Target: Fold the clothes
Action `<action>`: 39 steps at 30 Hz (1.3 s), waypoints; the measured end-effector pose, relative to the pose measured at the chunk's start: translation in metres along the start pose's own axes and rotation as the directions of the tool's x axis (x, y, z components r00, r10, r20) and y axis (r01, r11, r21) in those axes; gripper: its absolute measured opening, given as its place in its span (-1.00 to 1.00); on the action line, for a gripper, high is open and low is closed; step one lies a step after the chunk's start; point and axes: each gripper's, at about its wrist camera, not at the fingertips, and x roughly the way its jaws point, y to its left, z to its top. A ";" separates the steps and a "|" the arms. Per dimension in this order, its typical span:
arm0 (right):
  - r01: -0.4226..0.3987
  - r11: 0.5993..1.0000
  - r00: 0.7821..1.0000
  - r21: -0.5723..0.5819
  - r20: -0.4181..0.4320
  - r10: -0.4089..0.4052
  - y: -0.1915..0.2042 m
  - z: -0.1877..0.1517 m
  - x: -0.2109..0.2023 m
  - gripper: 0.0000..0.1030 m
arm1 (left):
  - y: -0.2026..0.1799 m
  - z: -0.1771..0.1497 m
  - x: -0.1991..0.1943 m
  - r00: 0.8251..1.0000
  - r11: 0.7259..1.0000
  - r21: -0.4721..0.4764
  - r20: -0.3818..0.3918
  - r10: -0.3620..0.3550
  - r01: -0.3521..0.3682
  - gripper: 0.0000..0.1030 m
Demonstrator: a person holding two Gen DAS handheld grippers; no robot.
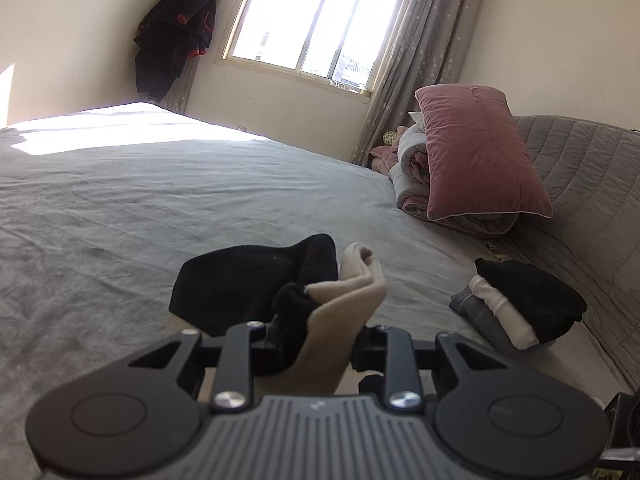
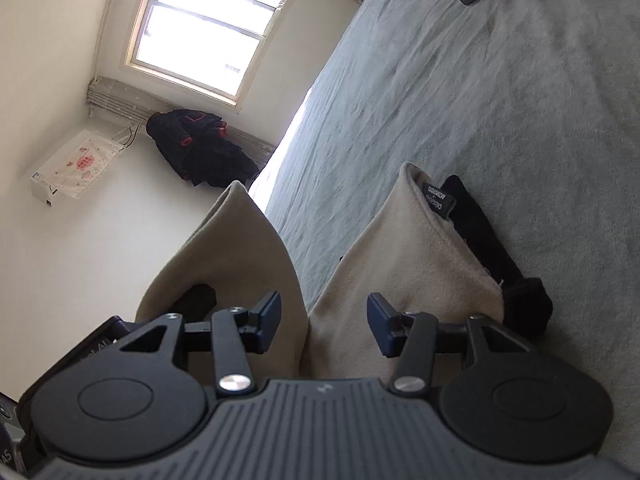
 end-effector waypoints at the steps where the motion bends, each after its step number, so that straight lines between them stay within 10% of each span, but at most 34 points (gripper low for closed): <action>1: -0.013 1.000 1.000 0.027 0.003 0.013 -0.004 0.001 -0.003 0.02 | -0.001 -0.003 0.004 1.000 1.000 0.007 -0.015 -0.011 0.011 -0.43; 7: -0.079 0.986 0.997 0.148 0.031 0.075 -0.014 0.001 -0.016 0.08 | -0.006 -0.019 0.022 0.984 0.988 0.069 -0.125 -0.126 0.135 -0.22; 14: -0.112 0.974 0.994 0.199 0.039 0.106 -0.012 0.004 -0.023 0.27 | 0.009 -0.021 0.015 0.912 0.931 -0.019 -0.194 -0.360 0.364 0.17; 27: 0.024 1.000 1.000 0.015 -0.021 -0.023 0.029 0.002 -0.010 0.29 | 0.106 -0.003 -0.002 0.963 0.963 -0.177 -0.138 -0.230 0.205 -0.11; 39: 0.147 0.947 0.989 -0.286 0.048 -0.139 0.065 0.002 -0.033 0.23 | 0.070 -0.039 -0.009 0.963 0.953 0.193 -0.184 -0.199 0.234 -0.11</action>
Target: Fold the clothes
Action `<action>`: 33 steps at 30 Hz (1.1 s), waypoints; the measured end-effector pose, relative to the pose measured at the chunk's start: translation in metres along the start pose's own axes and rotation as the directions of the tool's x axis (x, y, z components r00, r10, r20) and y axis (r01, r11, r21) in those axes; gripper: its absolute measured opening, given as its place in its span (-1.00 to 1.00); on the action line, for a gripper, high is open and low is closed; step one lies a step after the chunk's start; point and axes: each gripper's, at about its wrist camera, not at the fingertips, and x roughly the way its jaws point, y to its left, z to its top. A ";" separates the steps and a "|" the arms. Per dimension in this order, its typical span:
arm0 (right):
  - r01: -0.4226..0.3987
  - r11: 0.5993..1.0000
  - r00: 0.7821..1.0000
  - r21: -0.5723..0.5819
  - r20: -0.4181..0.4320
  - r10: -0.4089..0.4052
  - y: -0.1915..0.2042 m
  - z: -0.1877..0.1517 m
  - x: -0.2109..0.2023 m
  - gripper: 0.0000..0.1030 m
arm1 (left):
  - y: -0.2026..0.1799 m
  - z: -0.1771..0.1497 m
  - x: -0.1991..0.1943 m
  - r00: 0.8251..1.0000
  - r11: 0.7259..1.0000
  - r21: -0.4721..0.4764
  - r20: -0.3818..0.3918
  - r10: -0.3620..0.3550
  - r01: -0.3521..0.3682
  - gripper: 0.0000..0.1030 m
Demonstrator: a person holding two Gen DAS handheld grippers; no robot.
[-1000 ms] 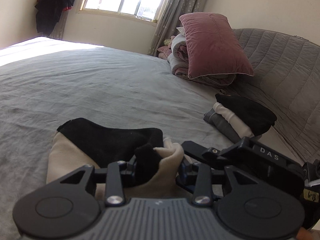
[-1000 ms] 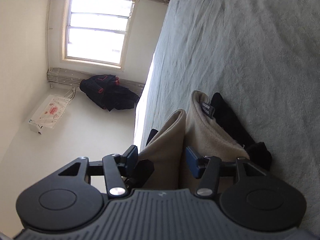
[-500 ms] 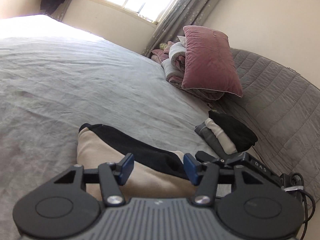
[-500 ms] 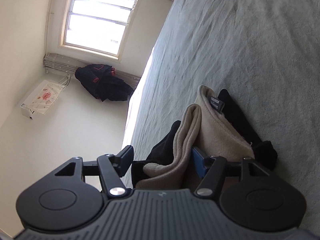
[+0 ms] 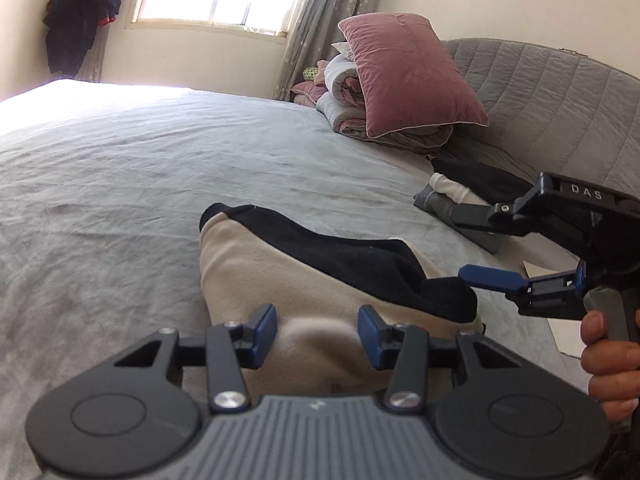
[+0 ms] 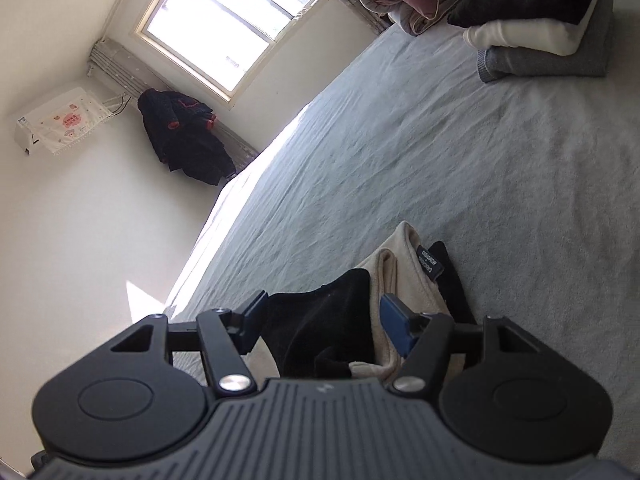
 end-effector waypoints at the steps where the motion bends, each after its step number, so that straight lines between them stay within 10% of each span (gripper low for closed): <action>1: -0.009 0.999 1.000 -0.033 -0.013 0.009 0.003 -0.001 0.000 0.17 | 0.000 0.002 0.000 1.000 1.000 0.016 -0.008 -0.003 0.003 -0.11; 10: 0.033 0.977 0.992 -0.209 -0.115 -0.058 0.003 -0.026 0.021 -0.70 | 0.009 0.015 0.006 0.996 0.999 0.013 -0.074 -0.040 0.041 -0.11; 18: -0.023 0.983 0.990 -0.184 -0.141 -0.003 -0.009 -0.027 0.003 -0.73 | -0.003 0.072 0.022 0.986 0.995 0.002 -0.130 -0.103 0.105 -0.06; 22: -0.061 0.987 0.990 -0.146 -0.131 0.042 -0.018 -0.027 0.003 -0.60 | -0.039 0.099 0.060 0.945 0.984 0.043 -0.288 -0.153 0.172 0.03; 28: -0.093 0.987 0.989 -0.130 -0.125 0.076 -0.018 -0.025 0.004 -0.39 | -0.087 0.101 0.110 0.914 0.979 0.191 -0.405 0.013 0.070 0.00; 33: -0.087 0.980 0.991 -0.181 -0.120 0.066 -0.016 -0.030 0.009 -0.30 | -0.086 0.093 0.124 0.887 0.985 0.172 -0.448 0.106 -0.031 -0.73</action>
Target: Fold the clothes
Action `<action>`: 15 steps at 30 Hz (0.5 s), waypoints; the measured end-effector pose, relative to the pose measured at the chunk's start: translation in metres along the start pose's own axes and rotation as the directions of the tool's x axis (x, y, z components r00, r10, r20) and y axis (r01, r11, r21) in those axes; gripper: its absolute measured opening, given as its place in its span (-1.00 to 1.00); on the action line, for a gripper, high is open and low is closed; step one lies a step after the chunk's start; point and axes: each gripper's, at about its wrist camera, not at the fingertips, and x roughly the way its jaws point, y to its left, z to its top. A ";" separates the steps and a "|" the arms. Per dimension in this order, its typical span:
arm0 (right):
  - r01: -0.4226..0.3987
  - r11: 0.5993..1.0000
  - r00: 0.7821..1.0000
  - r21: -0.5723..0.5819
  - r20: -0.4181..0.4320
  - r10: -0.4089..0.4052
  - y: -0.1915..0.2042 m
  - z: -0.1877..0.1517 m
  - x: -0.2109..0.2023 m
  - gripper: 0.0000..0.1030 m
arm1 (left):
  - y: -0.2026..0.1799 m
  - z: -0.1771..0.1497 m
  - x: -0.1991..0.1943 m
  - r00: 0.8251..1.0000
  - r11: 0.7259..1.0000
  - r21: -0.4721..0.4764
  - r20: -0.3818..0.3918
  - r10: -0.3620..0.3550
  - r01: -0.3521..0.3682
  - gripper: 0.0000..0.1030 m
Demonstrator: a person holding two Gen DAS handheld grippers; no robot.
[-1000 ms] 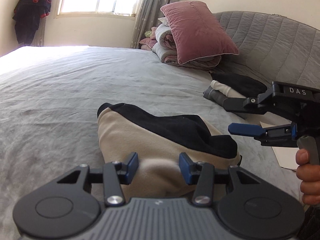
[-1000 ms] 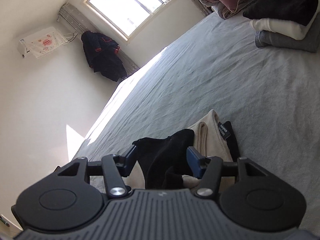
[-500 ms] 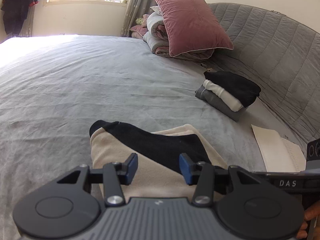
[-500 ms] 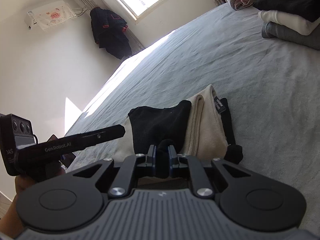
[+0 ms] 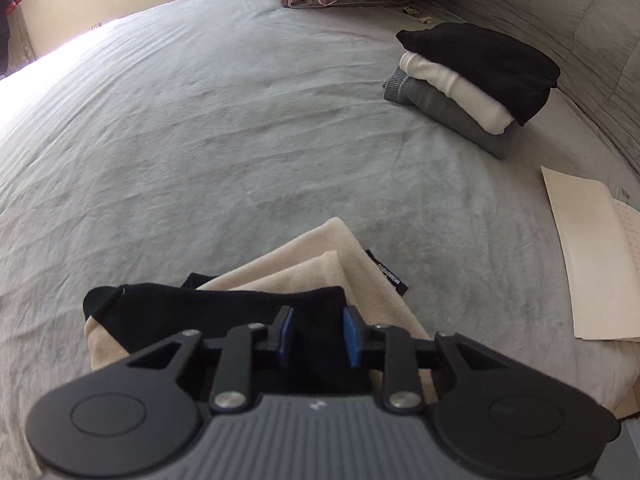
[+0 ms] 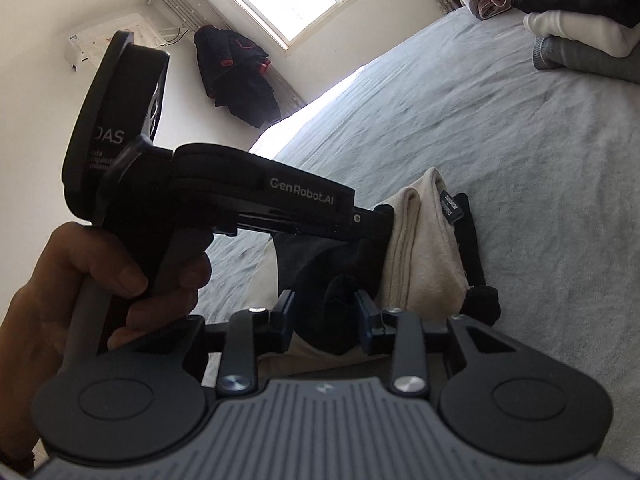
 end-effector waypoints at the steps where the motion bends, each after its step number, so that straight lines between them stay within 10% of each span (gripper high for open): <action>1: 0.009 1.000 1.000 -0.012 0.001 -0.009 0.000 -0.001 0.002 -0.31 | 0.003 -0.001 0.000 1.000 1.000 -0.025 0.010 0.005 -0.005 -0.89; 9: 0.039 0.999 0.999 -0.018 0.035 -0.038 -0.003 0.004 -0.003 -0.72 | 0.020 0.001 -0.031 0.962 0.967 -0.235 0.269 -0.034 0.100 -0.93; 15: 0.078 0.996 0.997 0.031 -0.008 -0.078 -0.011 0.001 0.005 -0.65 | 0.017 -0.001 0.021 0.988 0.963 -0.251 0.141 -0.062 0.096 -0.91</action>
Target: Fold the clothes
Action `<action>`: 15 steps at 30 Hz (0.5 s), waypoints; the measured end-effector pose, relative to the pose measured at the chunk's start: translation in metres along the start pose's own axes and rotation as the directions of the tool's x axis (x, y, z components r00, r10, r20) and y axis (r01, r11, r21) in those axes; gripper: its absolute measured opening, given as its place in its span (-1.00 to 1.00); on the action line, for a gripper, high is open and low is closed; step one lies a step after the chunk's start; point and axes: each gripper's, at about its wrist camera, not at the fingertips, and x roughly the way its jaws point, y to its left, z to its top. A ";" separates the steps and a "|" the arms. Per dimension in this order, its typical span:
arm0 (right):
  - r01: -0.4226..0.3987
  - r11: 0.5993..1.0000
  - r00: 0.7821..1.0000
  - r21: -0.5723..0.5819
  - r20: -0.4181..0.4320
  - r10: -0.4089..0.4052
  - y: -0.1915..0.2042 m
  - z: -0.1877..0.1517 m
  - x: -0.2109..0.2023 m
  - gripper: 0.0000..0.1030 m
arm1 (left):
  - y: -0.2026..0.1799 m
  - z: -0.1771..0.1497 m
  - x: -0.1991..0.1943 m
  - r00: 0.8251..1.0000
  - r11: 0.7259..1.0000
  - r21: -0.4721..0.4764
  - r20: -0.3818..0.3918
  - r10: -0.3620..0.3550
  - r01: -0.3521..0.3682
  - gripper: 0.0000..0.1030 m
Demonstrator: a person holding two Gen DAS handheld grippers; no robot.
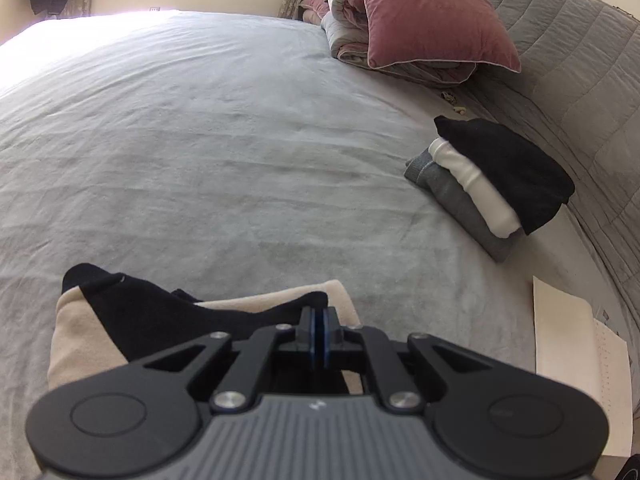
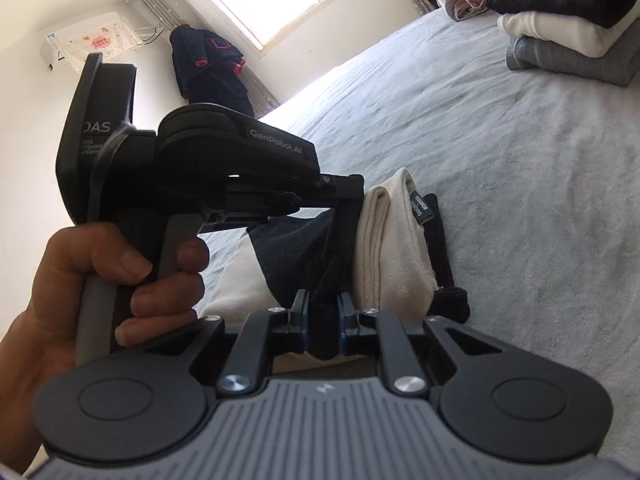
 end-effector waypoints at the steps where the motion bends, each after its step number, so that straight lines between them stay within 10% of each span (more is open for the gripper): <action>1: 0.003 1.000 1.000 0.001 0.006 -0.003 -0.001 -0.001 0.001 -0.61 | 0.002 -0.004 0.005 1.000 1.000 0.000 0.003 -0.011 0.011 -0.90; 7: 0.021 1.000 0.998 0.019 0.059 -0.022 -0.001 0.003 -0.012 0.02 | 0.031 -0.009 -0.016 0.986 0.983 -0.103 0.079 -0.148 0.155 -0.59; 15: -0.022 0.994 0.998 0.107 0.066 0.015 -0.014 0.008 -0.005 0.02 | 0.076 -0.019 -0.079 0.952 0.953 -0.175 0.225 -0.206 0.248 -0.43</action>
